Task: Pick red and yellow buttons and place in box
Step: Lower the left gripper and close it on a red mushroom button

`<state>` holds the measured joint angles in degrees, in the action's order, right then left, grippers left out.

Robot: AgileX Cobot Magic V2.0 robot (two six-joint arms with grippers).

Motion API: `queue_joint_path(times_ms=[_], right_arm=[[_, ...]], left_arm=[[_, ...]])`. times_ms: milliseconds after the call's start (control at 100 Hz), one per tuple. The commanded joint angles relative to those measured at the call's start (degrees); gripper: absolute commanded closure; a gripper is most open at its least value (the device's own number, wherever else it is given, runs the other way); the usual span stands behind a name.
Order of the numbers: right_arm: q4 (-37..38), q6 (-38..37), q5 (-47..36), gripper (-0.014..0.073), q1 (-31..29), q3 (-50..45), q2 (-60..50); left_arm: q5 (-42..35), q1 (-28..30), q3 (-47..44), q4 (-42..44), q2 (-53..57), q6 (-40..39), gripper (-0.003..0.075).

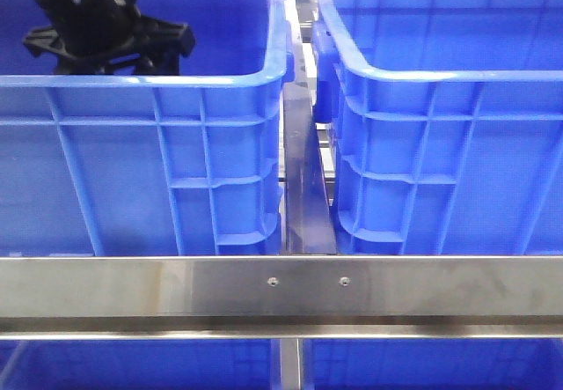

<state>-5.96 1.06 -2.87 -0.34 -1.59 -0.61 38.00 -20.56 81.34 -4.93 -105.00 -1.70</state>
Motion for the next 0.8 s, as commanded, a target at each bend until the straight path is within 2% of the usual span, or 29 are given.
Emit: queue_joint_path(times_ms=[0,310,380,490,640,740,790], right_arm=[[0.23,0.03,-4.55,0.0662,-0.08,1.16,-1.40],[0.23,0.03,-4.49,0.0662,-0.08,1.16,-1.40],[0.23,0.03,-4.49,0.0662,-0.08,1.16,-1.40],[0.23,0.03,-4.49,0.0662,-0.08,1.16,-1.40],[0.23,0.03,-4.49,0.0662,-0.08,1.16,-1.40],[0.23,0.03,-4.49,0.0662,-0.08,1.16,-1.40],[0.23,0.03,-4.49,0.0662,-0.08,1.16,-1.40]], left_arm=[[-2.56,-0.49,1.83,-0.78,1.67,-0.52,0.0246],[-2.34,-0.49,1.83,-1.11,0.47,-0.52,0.0261],[-1.98,-0.49,1.83,-1.19,0.47,-0.52,0.0325],[-1.28,-0.49,1.83,-1.19,0.47,-0.52,0.0490],[-0.74,-0.49,1.83,-1.19,1.30,-0.52,0.0668],[-0.61,-0.49,1.83,-1.19,3.55,-0.40,0.0741],[-0.44,-0.49,1.83,-1.19,5.07,0.25,0.0739]])
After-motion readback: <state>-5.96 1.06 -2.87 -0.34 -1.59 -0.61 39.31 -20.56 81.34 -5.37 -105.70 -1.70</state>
